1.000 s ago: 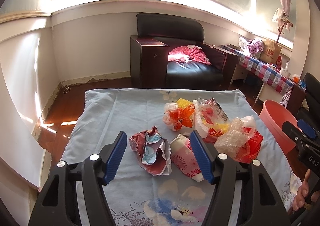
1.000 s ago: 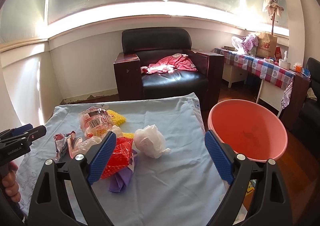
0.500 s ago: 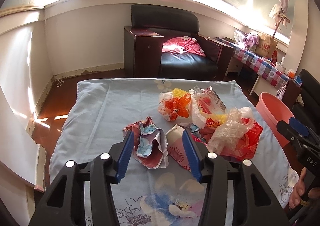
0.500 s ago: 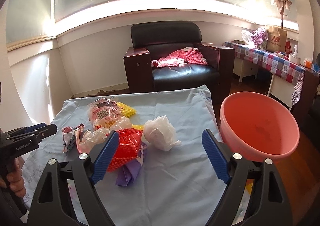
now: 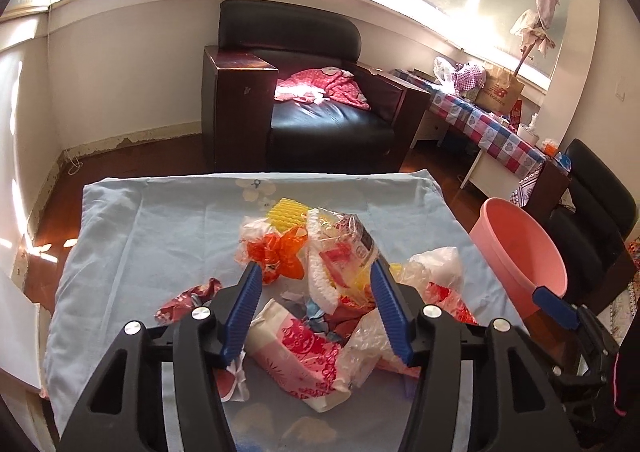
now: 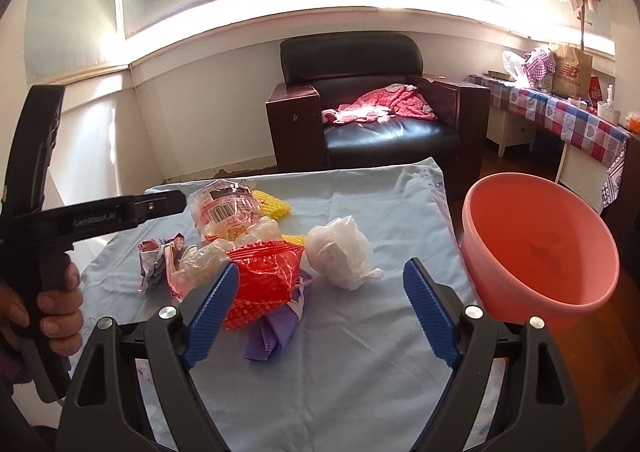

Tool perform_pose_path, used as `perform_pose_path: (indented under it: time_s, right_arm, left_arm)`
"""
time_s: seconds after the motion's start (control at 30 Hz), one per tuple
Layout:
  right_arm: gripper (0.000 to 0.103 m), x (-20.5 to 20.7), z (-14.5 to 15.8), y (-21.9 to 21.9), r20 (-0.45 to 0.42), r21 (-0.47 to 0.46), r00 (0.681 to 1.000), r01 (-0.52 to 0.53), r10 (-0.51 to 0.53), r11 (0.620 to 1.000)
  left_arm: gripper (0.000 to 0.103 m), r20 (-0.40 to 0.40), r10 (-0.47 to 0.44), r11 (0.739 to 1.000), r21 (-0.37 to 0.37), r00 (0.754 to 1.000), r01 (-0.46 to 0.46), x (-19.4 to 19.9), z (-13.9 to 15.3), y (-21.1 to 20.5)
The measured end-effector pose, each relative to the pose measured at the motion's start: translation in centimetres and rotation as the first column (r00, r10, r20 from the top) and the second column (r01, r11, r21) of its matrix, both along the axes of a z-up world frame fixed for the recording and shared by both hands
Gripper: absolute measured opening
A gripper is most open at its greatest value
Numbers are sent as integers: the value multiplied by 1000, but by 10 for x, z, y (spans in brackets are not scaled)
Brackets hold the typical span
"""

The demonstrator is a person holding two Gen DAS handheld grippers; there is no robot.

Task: Collect trash
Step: 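Reach the right gripper to the red snack bag and close on it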

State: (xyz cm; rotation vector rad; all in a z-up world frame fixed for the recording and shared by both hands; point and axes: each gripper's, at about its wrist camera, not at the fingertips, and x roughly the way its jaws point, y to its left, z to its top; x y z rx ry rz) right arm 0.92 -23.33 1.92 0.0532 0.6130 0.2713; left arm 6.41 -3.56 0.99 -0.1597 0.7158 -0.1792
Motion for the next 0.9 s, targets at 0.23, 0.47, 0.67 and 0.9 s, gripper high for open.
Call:
perform_pose_path:
  time_s: [0.23, 0.47, 0.67, 0.9]
  right_arm:
    - [84, 0, -3, 11, -19, 5, 996, -86, 86, 996]
    - [84, 6, -7, 13, -50, 30, 992, -115, 117, 993]
    - [84, 12, -13, 15, -90, 60, 986, -138, 143, 989]
    - [59, 24, -21, 16, -157, 132, 969, -171, 191, 976]
  left_arm:
    - [61, -63, -6, 998, -62, 998, 2, 33, -8, -6]
    - [41, -83, -40, 995, -89, 996, 33, 46, -16, -16]
    - [26, -71, -51, 994, -100, 996, 44, 44, -14, -17]
    - [23, -1, -82, 994, -78, 997, 82, 24, 1, -18]
